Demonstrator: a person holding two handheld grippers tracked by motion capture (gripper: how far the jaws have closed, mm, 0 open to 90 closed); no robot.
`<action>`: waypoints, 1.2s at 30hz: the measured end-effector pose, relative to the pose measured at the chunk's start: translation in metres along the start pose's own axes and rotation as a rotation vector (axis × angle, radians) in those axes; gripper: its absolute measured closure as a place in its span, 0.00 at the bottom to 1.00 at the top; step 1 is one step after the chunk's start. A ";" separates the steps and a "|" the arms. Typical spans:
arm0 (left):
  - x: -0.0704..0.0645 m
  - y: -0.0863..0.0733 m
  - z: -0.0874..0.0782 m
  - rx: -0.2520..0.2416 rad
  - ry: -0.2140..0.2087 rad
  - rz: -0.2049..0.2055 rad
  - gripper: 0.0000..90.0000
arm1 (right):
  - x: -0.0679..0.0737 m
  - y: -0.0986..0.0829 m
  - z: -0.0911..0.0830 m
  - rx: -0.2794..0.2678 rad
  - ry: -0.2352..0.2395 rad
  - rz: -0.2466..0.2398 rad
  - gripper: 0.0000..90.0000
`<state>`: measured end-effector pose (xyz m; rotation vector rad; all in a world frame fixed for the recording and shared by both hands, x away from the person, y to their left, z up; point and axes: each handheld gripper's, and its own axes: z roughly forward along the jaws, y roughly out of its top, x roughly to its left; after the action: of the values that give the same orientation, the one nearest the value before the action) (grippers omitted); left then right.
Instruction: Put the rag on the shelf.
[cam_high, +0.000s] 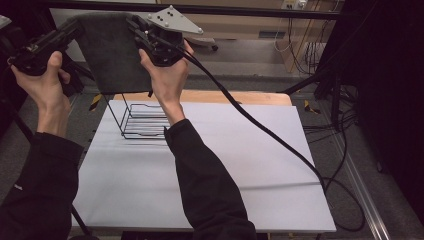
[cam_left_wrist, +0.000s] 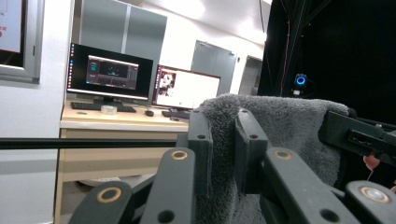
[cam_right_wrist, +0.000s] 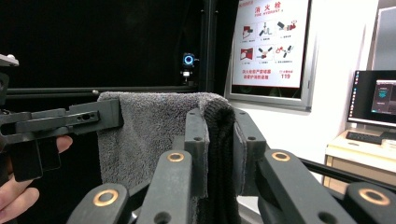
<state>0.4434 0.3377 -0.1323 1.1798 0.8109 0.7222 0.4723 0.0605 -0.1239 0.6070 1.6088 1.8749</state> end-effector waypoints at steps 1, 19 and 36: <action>0.001 0.001 0.001 0.000 0.002 -0.001 0.88 | -0.001 0.001 0.002 0.001 0.001 -0.006 0.88; 0.017 0.006 0.035 0.020 0.023 0.008 0.88 | -0.020 0.007 0.026 0.007 -0.034 -0.012 0.88; 0.037 -0.011 0.048 0.088 0.028 0.004 0.88 | -0.030 -0.014 0.040 0.057 -0.035 0.011 0.88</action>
<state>0.5046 0.3422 -0.1408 1.2527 0.8708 0.7136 0.5225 0.0698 -0.1304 0.6709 1.6439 1.8220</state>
